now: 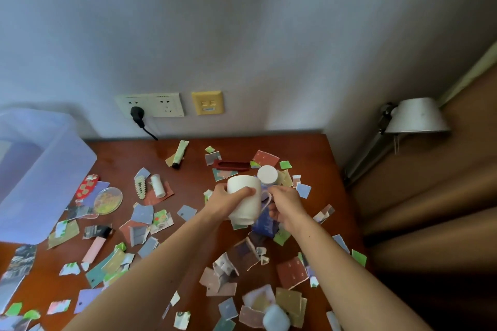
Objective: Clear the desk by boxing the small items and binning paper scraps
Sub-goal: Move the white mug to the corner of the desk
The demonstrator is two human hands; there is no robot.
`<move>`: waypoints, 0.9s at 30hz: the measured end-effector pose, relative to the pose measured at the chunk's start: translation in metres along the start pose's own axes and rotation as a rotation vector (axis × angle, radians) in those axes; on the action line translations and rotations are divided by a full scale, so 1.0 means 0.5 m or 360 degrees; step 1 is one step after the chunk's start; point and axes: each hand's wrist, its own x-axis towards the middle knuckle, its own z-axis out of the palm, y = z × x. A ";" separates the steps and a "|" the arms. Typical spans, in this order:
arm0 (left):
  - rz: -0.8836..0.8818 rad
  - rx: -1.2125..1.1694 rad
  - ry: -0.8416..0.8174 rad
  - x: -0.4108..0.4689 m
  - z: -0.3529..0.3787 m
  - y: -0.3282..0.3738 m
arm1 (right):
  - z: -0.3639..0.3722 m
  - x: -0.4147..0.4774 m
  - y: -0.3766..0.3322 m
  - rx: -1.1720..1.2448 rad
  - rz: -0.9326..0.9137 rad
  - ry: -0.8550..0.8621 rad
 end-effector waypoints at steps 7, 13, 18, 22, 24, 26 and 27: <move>0.0260 0.0035 -0.0158 0.060 0.088 0.129 | -0.090 0.045 -0.095 0.0251 -0.0038 0.0049; 0.0446 0.0127 -0.0238 0.129 0.162 0.214 | -0.161 0.107 -0.161 0.0365 -0.0176 0.0196; 0.0584 0.0231 -0.0301 0.191 0.213 0.253 | -0.206 0.176 -0.188 0.0442 -0.0180 0.0281; 0.0640 0.0252 -0.0331 0.242 0.248 0.272 | -0.229 0.222 -0.211 0.0388 -0.0225 0.0370; 0.0682 0.0265 -0.0346 0.267 0.263 0.280 | -0.238 0.243 -0.224 0.0405 -0.0236 0.0394; 0.0729 0.0285 -0.0352 0.290 0.278 0.286 | -0.248 0.266 -0.235 0.0447 -0.0228 0.0391; 0.0757 0.0307 -0.0345 0.299 0.285 0.289 | -0.253 0.277 -0.238 0.0467 -0.0220 0.0386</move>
